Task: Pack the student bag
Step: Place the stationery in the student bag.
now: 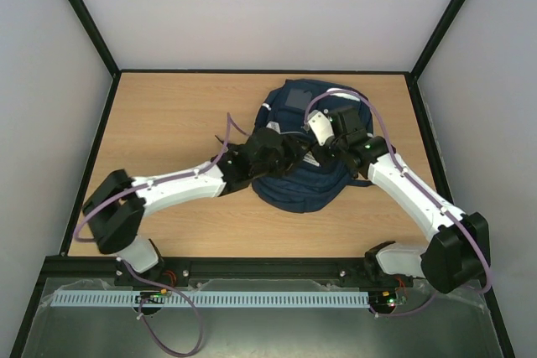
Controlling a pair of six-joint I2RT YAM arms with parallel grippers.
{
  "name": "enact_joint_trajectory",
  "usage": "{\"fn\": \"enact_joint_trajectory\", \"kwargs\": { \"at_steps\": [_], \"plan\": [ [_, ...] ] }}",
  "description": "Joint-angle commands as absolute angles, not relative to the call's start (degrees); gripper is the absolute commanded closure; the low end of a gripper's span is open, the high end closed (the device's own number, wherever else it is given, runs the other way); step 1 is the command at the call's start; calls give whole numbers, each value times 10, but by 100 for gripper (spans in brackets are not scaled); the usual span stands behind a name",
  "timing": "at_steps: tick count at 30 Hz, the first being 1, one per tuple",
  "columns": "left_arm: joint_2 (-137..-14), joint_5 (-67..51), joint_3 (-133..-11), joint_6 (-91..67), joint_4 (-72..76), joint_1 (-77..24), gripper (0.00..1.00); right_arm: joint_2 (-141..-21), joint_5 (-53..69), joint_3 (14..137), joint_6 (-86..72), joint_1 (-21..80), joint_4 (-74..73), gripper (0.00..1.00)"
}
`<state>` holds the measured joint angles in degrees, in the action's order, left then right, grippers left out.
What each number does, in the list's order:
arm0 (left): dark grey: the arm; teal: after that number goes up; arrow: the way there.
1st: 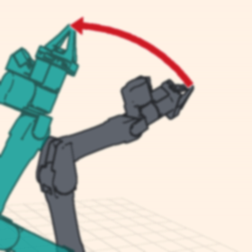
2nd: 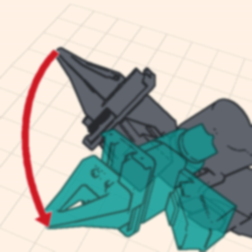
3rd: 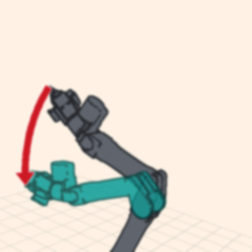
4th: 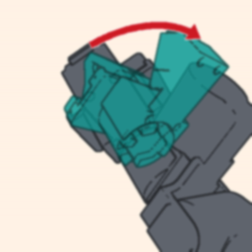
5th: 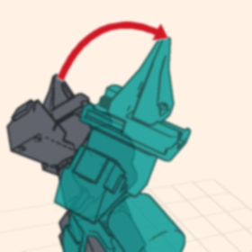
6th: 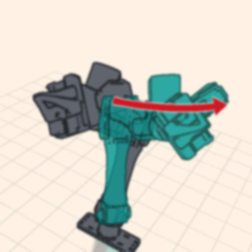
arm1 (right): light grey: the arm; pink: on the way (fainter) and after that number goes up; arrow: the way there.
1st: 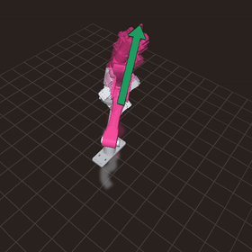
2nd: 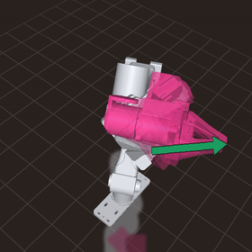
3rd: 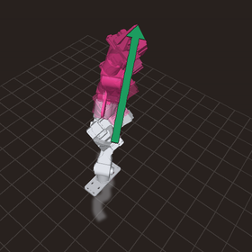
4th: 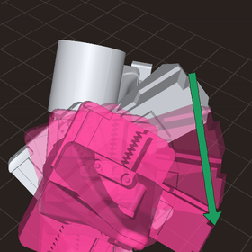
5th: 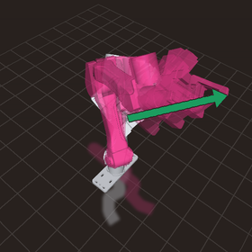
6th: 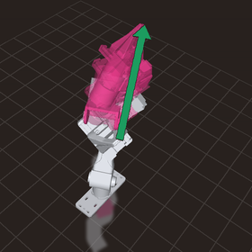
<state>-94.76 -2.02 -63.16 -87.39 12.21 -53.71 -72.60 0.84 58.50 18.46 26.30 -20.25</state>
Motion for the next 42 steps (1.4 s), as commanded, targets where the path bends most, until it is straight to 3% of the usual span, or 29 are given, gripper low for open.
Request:
{"fn": "enact_joint_trajectory", "kwargs": {
  "at_steps": [1, 6, 10, 14, 17, 22, 27, 30, 34, 42],
  "plan": [
    [-872, -13, -591, -802, 67, -555, 48, -705, 15, 561, 200, 266, -182, 99],
    [-814, -8, -515, -751, 35, -553, 48, -646, 93, 489, 251, 266, -202, 92],
    [-771, 65, -510, -648, -46, -536, 48, -595, 143, 448, 301, 266, -254, 57],
    [-741, 155, -509, -555, -96, -506, 47, -546, 135, 441, 306, 266, -308, 44],
    [-741, 190, -504, -517, -106, -469, 35, -522, 108, 453, 289, 264, -324, 36],
    [-794, 122, -491, -497, -69, -381, 31, -555, 122, 512, 258, 221, -356, 36],
    [-880, 11, -487, -484, -1, -328, 36, -610, 83, 534, 222, 144, -318, 38],
    [-922, -22, -500, -468, 11, -324, 43, -677, -7, 545, 167, 82, -275, 35],
    [-941, -43, -490, -464, 29, -325, 47, -750, 13, 564, 162, -20, -261, 35],
    [-946, -75, -473, -448, 52, -345, 50, -881, 23, 584, 179, -32, -240, 37]
  ]
}}
